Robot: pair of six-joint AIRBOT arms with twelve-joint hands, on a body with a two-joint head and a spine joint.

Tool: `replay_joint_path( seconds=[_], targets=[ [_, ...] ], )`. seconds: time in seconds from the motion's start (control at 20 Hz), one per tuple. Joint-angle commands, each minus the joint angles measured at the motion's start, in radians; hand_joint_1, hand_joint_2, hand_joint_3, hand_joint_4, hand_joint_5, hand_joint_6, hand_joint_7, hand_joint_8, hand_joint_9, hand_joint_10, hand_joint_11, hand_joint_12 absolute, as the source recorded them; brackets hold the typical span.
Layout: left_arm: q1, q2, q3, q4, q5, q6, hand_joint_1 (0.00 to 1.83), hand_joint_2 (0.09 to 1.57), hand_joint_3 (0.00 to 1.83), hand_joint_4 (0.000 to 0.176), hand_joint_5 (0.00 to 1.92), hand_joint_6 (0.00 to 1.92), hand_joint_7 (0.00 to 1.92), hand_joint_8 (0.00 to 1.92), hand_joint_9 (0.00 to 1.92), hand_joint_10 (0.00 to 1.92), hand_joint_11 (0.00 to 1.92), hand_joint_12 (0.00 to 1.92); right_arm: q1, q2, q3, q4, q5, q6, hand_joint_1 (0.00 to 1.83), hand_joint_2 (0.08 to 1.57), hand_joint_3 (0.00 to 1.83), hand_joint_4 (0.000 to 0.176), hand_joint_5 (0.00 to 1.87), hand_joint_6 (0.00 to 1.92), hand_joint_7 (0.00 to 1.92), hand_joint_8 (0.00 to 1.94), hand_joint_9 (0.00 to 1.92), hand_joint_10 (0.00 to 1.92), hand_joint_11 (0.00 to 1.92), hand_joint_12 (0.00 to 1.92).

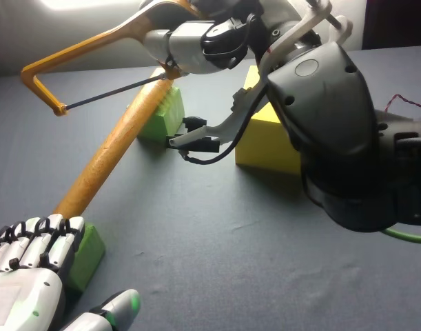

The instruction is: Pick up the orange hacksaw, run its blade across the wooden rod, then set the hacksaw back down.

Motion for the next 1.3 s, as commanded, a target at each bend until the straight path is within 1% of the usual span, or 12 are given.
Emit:
replay_joint_path(
  seconds=[0.0, 0.1, 0.3, 0.4, 0.55, 0.65, 0.85, 0.95, 1.05, 1.2, 1.25],
  targets=[
    [-0.003, -0.009, 0.007, 0.046, -0.052, -0.008, 0.0, 1.24, 0.0, 0.0, 0.0, 0.0, 0.0, 0.0, 0.0, 0.0, 0.0, 0.0, -0.002, -0.003, 0.005, -0.082, 0.042, 0.018, 1.4, 1.03, 0.0, 0.0, 1.04, 0.89, 1.17, 0.56, 1.16, 0.78, 1.11, 0.56],
    [-0.003, -0.009, 0.007, 0.046, -0.052, -0.01, 0.0, 1.24, 0.0, 0.0, 0.0, 0.0, 0.0, 0.0, 0.0, 0.0, 0.0, 0.0, -0.014, -0.01, 0.01, -0.083, 0.037, 0.017, 1.4, 1.04, 0.0, 0.0, 1.05, 0.88, 1.16, 0.59, 1.16, 0.77, 1.11, 0.57],
    [-0.003, -0.009, 0.007, 0.046, -0.051, -0.012, 0.0, 1.24, 0.0, 0.0, 0.0, 0.0, 0.0, 0.0, 0.0, 0.0, 0.0, 0.0, -0.042, -0.039, 0.041, -0.089, 0.014, 0.017, 1.4, 1.03, 0.0, 0.0, 1.05, 0.87, 1.18, 0.56, 1.17, 0.76, 1.13, 0.56],
    [-0.003, -0.009, 0.007, 0.046, -0.051, -0.013, 0.0, 1.24, 0.0, 0.0, 0.0, 0.0, 0.0, 0.0, 0.0, 0.0, 0.0, 0.0, -0.054, -0.057, 0.053, -0.101, 0.014, 0.018, 1.4, 1.03, 0.0, 0.0, 1.04, 0.87, 1.17, 0.59, 1.17, 0.76, 1.12, 0.57],
    [-0.003, -0.009, 0.007, 0.046, -0.049, -0.013, 0.0, 1.24, 0.0, 0.0, 0.0, 0.0, 0.0, 0.0, 0.0, 0.0, 0.0, 0.0, -0.07, -0.069, 0.058, -0.114, 0.014, 0.022, 1.4, 1.03, 0.0, 0.0, 1.06, 0.85, 1.18, 0.55, 1.19, 0.73, 1.13, 0.57],
    [-0.003, -0.009, 0.007, 0.046, -0.049, -0.013, 0.0, 1.24, 0.0, 0.0, 0.0, 0.0, 0.0, 0.0, 0.0, 0.0, 0.0, 0.0, -0.08, -0.069, 0.058, -0.116, 0.014, 0.021, 1.4, 1.03, 0.0, 0.0, 1.08, 0.83, 1.19, 0.53, 1.17, 0.77, 1.13, 0.57],
    [-0.003, -0.009, 0.007, 0.046, -0.047, -0.013, 0.0, 1.25, 0.0, 0.0, 0.0, 0.0, 0.0, 0.0, 0.0, 0.0, 0.0, 0.0, -0.1, -0.055, 0.041, -0.122, 0.018, 0.013, 1.4, 1.03, 0.0, 0.0, 1.08, 0.82, 1.18, 0.56, 1.17, 0.74, 1.12, 0.57],
    [-0.003, -0.009, 0.007, 0.046, -0.047, -0.013, 0.0, 1.25, 0.0, 0.0, 0.0, 0.0, 0.0, 0.0, 0.0, 0.0, 0.0, 0.0, -0.104, -0.045, 0.027, -0.13, 0.027, 0.009, 1.4, 1.02, 0.0, 0.0, 1.1, 0.8, 1.18, 0.53, 1.19, 0.74, 1.13, 0.58],
    [-0.004, -0.009, 0.007, 0.046, -0.047, -0.013, 0.0, 1.24, 0.0, 0.0, 0.0, 0.0, 0.0, 0.0, 0.0, 0.0, 0.0, 0.0, -0.103, -0.018, 0.001, -0.13, 0.032, 0.007, 1.4, 1.02, 0.0, 0.0, 1.08, 0.82, 1.17, 0.57, 1.18, 0.75, 1.13, 0.59],
    [-0.004, -0.009, 0.007, 0.046, -0.046, -0.015, 0.0, 1.25, 0.0, 0.0, 0.0, 0.0, 0.0, 0.0, 0.0, 0.0, 0.0, 0.0, -0.105, 0.029, -0.033, -0.131, 0.033, 0.001, 1.4, 1.02, 0.0, 0.0, 1.08, 0.83, 1.18, 0.54, 1.19, 0.72, 1.12, 0.6],
    [-0.004, -0.009, 0.007, 0.046, -0.046, -0.015, 0.0, 1.25, 0.0, 0.0, 0.0, 0.0, 0.0, 0.0, 0.0, 0.0, 0.0, 0.0, -0.107, 0.051, -0.048, -0.13, 0.032, -0.002, 1.4, 1.03, 0.0, 0.0, 1.06, 0.87, 1.16, 0.59, 1.17, 0.76, 1.11, 0.6]
  ],
)
